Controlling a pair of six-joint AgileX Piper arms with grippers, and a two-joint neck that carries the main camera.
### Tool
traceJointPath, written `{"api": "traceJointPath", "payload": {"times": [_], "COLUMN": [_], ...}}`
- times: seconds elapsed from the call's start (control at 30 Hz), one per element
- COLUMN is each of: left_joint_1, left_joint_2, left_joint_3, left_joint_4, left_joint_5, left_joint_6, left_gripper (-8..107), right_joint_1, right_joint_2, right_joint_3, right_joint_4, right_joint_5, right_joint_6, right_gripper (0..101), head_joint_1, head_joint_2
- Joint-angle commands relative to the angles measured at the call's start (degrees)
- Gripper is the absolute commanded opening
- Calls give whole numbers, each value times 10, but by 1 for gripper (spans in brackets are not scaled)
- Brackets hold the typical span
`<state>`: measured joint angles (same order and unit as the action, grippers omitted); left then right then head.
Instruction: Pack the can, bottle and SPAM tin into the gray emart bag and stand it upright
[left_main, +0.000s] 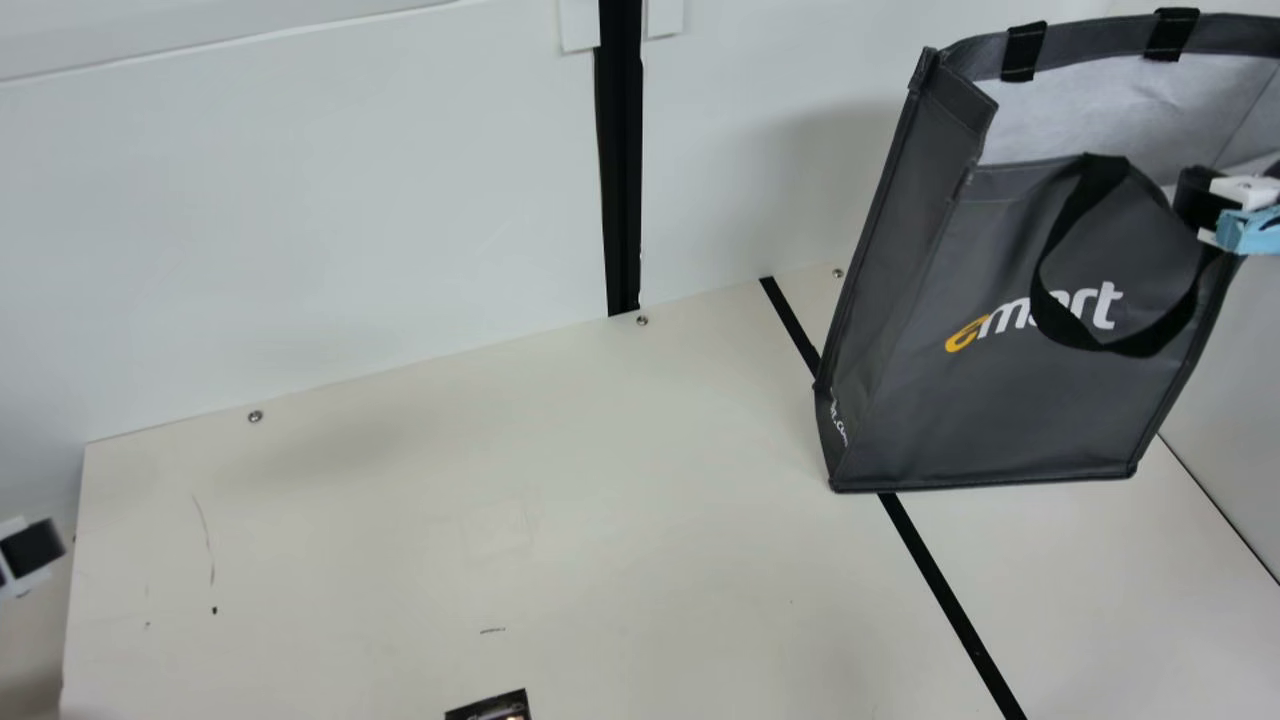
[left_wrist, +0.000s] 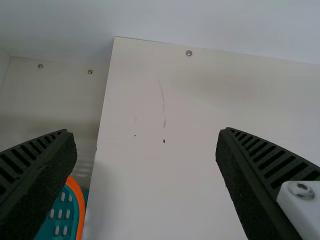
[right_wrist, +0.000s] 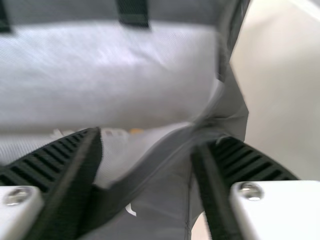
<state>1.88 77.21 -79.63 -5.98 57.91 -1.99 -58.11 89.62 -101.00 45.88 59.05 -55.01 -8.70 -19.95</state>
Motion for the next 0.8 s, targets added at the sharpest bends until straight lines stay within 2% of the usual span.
{"api": "traceJointPath", "payload": {"times": [0.0,0.13,0.53,0.77], "left_joint_1": [0,0,0,0], "left_joint_2": [0,0,0,0], "left_joint_3": [0,0,0,0], "left_joint_4": [0,0,0,0], "left_joint_5": [0,0,0,0], "left_joint_6": [0,0,0,0], "left_gripper": [90,90,90,90], "right_joint_1": [1,5,37,81], "right_joint_2": [0,0,6,9], "right_joint_3": [-21,-54,-153,-193], "right_joint_4": [4,11,24,19], "right_joint_5": [0,8,28,34], "right_joint_6": [2,7,36,58], "right_gripper": [84,95,95,95], "head_joint_1": [-13,-13,-13,-13], "head_joint_2": [0,0,0,0]}}
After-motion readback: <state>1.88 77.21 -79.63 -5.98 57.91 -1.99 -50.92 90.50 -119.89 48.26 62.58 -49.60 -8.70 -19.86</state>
